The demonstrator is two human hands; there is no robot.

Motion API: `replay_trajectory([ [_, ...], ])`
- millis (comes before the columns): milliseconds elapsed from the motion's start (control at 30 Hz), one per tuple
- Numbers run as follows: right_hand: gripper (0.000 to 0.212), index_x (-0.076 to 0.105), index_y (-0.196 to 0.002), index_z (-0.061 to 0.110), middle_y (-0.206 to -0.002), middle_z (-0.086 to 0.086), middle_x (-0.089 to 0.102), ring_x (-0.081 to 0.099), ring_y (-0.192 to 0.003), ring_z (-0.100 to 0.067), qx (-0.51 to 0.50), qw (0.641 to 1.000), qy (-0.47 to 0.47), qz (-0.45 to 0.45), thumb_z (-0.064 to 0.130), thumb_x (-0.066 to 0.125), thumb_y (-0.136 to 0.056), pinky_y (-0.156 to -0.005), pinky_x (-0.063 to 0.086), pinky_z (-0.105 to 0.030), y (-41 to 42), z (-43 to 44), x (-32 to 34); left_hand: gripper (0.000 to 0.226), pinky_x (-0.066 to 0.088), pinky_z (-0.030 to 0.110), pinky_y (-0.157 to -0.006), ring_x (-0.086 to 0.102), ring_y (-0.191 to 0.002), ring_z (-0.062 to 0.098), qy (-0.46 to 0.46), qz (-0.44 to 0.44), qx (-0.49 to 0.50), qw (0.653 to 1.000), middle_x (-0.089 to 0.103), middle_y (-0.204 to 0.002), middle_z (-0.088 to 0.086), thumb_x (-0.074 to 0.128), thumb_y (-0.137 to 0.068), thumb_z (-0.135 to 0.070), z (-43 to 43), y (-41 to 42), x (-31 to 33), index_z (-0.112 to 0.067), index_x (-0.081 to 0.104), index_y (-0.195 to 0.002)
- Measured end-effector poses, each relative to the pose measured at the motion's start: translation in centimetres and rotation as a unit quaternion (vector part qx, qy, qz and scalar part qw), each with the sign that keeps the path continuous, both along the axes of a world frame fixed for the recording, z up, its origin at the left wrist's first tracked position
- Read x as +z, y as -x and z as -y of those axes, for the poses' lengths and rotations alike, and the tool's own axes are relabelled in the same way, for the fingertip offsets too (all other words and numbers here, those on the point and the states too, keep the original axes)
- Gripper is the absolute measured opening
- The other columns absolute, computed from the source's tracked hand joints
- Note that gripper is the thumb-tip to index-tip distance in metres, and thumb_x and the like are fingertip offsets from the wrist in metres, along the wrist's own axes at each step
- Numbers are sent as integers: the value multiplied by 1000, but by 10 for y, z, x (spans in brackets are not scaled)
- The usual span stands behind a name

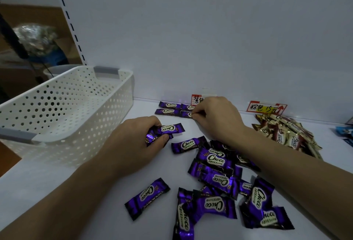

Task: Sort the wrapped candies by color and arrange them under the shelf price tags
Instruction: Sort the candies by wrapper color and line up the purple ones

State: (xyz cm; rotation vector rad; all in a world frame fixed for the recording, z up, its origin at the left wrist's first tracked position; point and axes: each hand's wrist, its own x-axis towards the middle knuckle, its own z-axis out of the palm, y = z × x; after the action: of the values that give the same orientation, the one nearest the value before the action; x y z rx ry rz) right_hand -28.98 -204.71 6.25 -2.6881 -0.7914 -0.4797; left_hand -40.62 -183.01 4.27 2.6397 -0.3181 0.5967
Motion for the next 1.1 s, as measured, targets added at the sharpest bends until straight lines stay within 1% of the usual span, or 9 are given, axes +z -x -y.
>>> replay_trajectory([
  [200,20,78,-91,22,-85,4,71,63,-79,-15,37,999,-32,10,30,61,-96,-72,54,-37,6,2,3,27,43,24,-62,54,-72,8,14,11,-26,1000,58,-78,-17,52,-86,-53,2,2,5,-29,60,-94],
  [300,19,76,-106,23,-94,12,72,64,-87,-4,168,962,-150,-153,31,60,-99,-79,51,-22,31,2,23,26,45,29,-64,54,-73,7,22,20,-42,999,60,-81,-15,54,-85,-51,2,2,7,-28,61,-95],
  [367,16,74,-108,24,-95,11,74,66,-83,-5,219,931,-152,-250,28,70,-93,-77,55,-28,43,-3,32,26,46,31,-64,55,-73,7,27,22,-50,998,61,-83,-14,55,-85,-49,1,2,7,-27,63,-96],
  [533,25,73,-106,21,-96,5,75,69,-88,-32,196,912,-215,-288,9,79,-84,-76,60,-42,45,5,35,20,40,19,-61,54,-71,1,35,17,-31,999,59,-77,-19,62,-85,-48,5,5,8,-32,59,-95],
  [633,36,72,-113,17,-96,4,74,70,-82,-20,156,887,-280,-331,-7,68,-86,-74,60,-30,40,23,39,16,38,10,-64,56,-72,-5,72,16,5,997,59,-71,-23,72,-85,-40,6,6,9,-35,60,-94],
  [700,33,74,-109,12,-96,-7,74,69,-80,-17,111,882,-303,-343,-10,64,-86,-79,61,-33,36,34,40,18,39,8,-65,58,-71,-7,100,10,24,995,63,-71,-25,74,-83,-42,7,7,12,-34,63,-94],
  [900,14,67,-79,20,-77,-3,70,66,-72,-21,-6,947,-233,-222,10,77,-79,-73,58,-44,19,54,35,44,49,14,-72,66,-79,-2,136,-5,20,990,69,-82,-21,84,-63,-57,14,17,18,-34,66,-95],
  [1000,16,64,-76,20,-75,6,67,61,-70,-8,-53,972,-112,-202,24,78,-84,-56,44,-23,19,57,29,39,50,15,-71,65,-77,-2,114,6,23,993,67,-85,-22,87,-67,-34,15,18,16,-38,62,-97],
  [1100,13,65,-78,22,-77,9,67,61,-71,-5,-52,986,-51,-150,22,70,-90,-58,46,-19,19,60,19,38,47,9,-67,65,-77,-2,122,2,42,992,66,-90,-27,85,-70,-23,16,18,14,-40,59,-93],
])
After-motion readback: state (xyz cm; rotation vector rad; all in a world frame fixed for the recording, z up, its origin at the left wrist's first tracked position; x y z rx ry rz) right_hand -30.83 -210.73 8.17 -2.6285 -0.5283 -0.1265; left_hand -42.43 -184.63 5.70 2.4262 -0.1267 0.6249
